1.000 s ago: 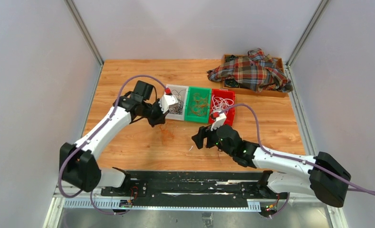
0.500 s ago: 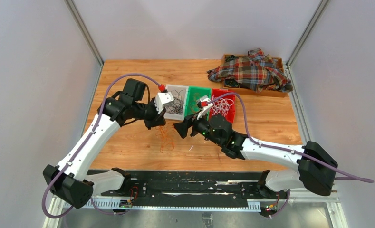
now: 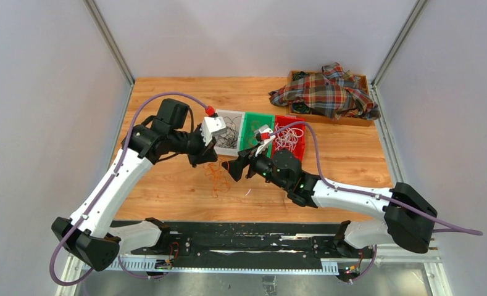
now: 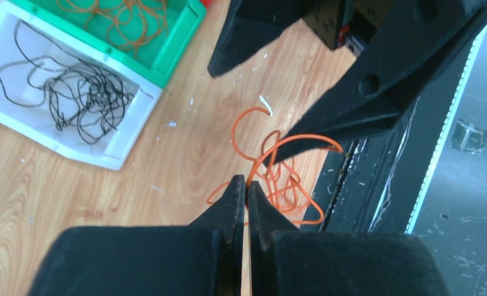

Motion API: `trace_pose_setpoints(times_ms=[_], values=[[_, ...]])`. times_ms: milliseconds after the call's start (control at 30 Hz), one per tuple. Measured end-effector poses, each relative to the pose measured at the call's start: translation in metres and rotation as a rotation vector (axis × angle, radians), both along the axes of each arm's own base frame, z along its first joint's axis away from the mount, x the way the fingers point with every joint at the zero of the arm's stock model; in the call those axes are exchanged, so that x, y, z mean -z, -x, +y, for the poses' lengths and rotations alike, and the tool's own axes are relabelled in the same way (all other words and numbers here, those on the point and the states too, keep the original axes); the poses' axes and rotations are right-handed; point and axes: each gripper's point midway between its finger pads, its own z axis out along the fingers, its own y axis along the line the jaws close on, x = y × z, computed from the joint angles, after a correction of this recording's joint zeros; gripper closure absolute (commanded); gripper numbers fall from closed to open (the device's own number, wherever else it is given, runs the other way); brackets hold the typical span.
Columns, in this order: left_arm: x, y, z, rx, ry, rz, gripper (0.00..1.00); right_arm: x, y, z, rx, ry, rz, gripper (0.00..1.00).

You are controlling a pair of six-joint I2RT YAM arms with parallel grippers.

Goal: Untangle the cables

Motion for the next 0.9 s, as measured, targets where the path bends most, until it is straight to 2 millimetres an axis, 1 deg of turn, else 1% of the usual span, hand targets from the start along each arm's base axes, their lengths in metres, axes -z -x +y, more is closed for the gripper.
trace_pose_setpoints(times_ms=[67, 200, 300, 400, 533, 667, 800, 900], values=[[-0.008, 0.000, -0.003, 0.008, 0.020, -0.011, 0.99, -0.007, 0.004, 0.003, -0.030, -0.029, -0.011, 0.22], [-0.028, 0.001, -0.009, 0.022, 0.065, -0.032, 0.99, -0.019, 0.018, 0.017, -0.132, -0.088, -0.020, 0.23], [-0.039, 0.000, -0.011, 0.027, 0.085, -0.052, 0.99, -0.018, 0.030, 0.029, -0.219, -0.109, 0.003, 0.23], [-0.051, 0.000, -0.013, 0.028, 0.106, -0.074, 0.99, -0.014, 0.036, 0.034, -0.261, -0.119, 0.030, 0.23], [-0.070, 0.003, -0.017, 0.030, 0.151, -0.079, 0.99, -0.021, 0.038, 0.036, -0.271, -0.155, 0.034, 0.23], [-0.086, 0.009, -0.022, 0.039, 0.203, -0.064, 0.99, -0.024, 0.036, 0.036, -0.258, -0.170, 0.033, 0.23], [-0.100, 0.014, -0.025, 0.042, 0.241, -0.053, 0.99, -0.018, 0.034, 0.036, -0.248, -0.167, 0.038, 0.25], [-0.114, 0.018, -0.026, 0.044, 0.270, -0.061, 0.99, -0.004, 0.035, 0.032, -0.238, -0.149, 0.060, 0.28]])
